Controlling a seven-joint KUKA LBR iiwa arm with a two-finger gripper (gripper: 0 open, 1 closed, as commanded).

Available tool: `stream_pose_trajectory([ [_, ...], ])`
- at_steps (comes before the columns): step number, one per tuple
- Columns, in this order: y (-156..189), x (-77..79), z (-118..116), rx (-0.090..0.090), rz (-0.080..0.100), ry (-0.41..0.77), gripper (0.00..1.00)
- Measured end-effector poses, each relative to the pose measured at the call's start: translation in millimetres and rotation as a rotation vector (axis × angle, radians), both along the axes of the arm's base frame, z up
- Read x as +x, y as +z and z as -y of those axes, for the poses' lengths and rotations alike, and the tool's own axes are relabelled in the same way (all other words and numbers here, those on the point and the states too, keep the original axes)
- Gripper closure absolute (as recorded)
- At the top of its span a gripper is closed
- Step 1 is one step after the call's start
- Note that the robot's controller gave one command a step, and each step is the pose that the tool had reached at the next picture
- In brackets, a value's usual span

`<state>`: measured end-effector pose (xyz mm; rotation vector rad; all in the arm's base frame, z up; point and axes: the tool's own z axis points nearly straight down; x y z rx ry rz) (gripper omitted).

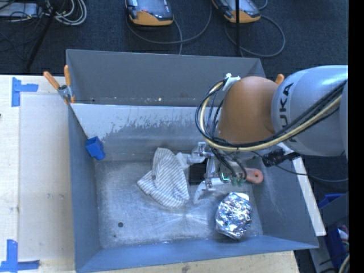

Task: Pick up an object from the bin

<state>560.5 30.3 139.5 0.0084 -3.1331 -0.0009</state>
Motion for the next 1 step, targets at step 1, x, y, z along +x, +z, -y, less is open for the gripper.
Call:
stream_pose_trajectory([
  [1, 2.0, 0.7, 0.0, 0.0, 0.003, 0.0, 0.0],
])
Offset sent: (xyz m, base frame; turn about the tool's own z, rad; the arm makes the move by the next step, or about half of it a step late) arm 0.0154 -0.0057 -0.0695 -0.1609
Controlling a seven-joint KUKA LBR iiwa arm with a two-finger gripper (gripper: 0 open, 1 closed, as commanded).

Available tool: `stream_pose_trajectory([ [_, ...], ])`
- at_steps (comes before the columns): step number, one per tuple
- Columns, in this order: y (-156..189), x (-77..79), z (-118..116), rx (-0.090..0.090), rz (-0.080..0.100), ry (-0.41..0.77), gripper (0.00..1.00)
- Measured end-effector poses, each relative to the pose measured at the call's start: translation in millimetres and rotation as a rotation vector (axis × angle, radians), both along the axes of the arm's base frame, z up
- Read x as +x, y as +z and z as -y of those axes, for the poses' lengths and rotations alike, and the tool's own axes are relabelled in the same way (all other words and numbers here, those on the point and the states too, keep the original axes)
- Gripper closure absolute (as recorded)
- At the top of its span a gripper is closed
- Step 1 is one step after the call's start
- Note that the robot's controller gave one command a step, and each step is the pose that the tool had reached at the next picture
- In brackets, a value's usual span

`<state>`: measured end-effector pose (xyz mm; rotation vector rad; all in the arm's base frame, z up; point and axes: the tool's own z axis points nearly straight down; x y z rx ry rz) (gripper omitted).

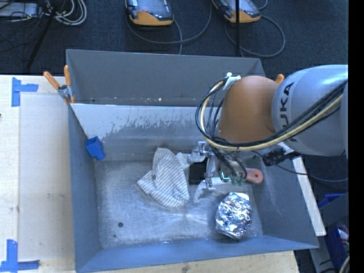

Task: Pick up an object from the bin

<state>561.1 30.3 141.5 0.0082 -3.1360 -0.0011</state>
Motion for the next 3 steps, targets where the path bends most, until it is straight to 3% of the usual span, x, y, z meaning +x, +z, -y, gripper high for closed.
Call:
stream_pose_trajectory([
  [1, -14, 6.6, 1, 0.0, 0.012, 0.043, 0.0],
  [2, -41, 15.8, -43, -0.002, 0.004, 0.128, 0.0],
  [3, -61, 31.3, -37, 0.009, 0.002, 0.103, 1.0],
])
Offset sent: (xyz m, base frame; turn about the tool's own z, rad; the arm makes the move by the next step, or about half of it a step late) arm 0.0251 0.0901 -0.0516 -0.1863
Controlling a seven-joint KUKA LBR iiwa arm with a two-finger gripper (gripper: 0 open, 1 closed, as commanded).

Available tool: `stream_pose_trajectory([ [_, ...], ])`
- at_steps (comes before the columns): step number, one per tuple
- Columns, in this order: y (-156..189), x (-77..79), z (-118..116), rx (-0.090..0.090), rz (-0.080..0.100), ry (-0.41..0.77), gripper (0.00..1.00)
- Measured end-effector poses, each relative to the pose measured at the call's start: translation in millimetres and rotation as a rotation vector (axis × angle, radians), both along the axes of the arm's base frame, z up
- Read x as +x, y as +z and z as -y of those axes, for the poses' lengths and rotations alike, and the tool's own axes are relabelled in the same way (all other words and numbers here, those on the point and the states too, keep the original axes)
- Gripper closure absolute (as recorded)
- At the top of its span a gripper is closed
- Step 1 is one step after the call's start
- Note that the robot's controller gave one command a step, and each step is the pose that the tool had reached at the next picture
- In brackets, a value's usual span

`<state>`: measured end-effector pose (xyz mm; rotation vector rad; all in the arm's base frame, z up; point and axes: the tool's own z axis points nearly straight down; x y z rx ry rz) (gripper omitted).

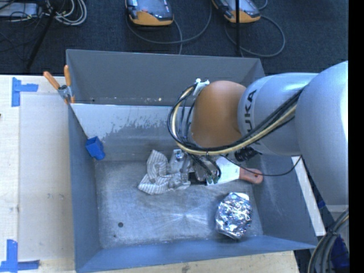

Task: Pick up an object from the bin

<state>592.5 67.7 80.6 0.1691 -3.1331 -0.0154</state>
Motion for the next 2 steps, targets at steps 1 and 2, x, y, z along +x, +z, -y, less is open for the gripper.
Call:
stream_pose_trajectory([
  [1, 0, 0.0, 0, 0.0, 0.0, -0.001, 1.0],
  [2, 131, 0.5, -2, -0.009, 0.006, -0.072, 1.0],
])
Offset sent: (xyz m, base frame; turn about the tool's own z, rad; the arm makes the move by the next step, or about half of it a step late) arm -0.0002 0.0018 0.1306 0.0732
